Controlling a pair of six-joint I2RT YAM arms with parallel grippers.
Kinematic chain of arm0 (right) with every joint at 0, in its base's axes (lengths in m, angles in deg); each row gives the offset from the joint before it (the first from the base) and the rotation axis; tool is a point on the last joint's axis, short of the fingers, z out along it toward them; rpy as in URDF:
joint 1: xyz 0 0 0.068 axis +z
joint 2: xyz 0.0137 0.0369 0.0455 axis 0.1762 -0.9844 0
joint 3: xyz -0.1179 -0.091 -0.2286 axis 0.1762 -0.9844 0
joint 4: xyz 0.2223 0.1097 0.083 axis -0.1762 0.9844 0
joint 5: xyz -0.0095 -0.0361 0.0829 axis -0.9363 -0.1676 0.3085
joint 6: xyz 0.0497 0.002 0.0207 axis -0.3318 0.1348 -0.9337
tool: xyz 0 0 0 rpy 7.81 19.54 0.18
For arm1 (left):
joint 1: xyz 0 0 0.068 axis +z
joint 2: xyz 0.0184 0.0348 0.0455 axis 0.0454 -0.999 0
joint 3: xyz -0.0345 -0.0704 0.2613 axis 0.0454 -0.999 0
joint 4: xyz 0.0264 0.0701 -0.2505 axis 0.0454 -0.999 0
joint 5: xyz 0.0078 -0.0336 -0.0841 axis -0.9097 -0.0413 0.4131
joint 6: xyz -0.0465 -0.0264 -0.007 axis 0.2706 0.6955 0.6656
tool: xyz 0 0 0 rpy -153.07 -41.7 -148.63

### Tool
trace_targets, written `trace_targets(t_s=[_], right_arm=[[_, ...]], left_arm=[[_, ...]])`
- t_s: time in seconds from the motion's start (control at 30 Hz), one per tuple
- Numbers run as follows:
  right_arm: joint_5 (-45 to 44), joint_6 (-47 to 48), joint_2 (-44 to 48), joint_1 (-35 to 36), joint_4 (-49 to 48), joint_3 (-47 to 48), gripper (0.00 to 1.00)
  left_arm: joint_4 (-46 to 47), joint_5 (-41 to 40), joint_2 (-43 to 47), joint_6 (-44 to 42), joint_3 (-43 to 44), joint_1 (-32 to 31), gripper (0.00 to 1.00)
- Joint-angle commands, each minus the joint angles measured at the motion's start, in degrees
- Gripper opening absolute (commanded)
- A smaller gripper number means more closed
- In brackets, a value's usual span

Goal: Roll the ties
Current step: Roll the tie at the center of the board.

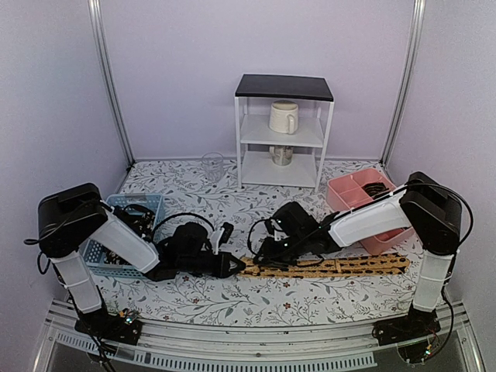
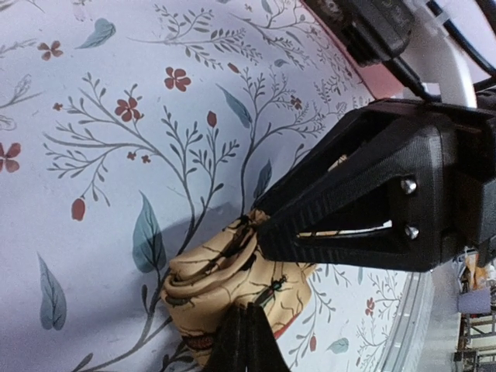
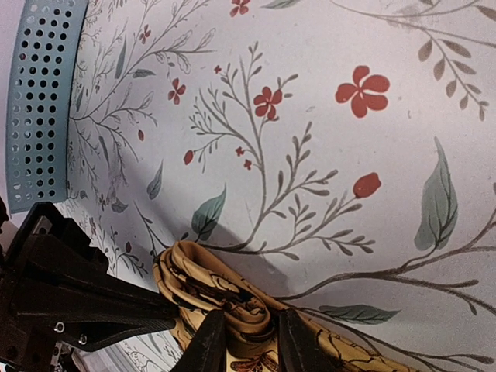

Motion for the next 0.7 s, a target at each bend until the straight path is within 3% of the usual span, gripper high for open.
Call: trace_targets(t_s=[0.0, 0.27, 0.57, 0.67], right_arm=[[-3.42, 0.83, 2.50, 0.60, 4.95, 0.99, 0.28], [-3.24, -1.64, 5.26, 1.56, 6.35, -0.24, 0.32], [-0.65, -2.62, 2.38, 1.88, 4.02, -0.32, 0.29], [-0.97, -2.41, 1.53, 1.86, 4.61, -0.40, 0.23]], left_arm=[[-1.58, -1.28, -1.07, 0.78, -1.14, 0.23, 0.00], [-1.49, -1.74, -1.24, 1.44, -0.94, 0.24, 0.00], [-1.43, -2.16, -1.72, 2.18, -0.64, 0.24, 0.00], [-1.71, -2.22, -1.23, 2.72, -0.58, 0.19, 0.00]])
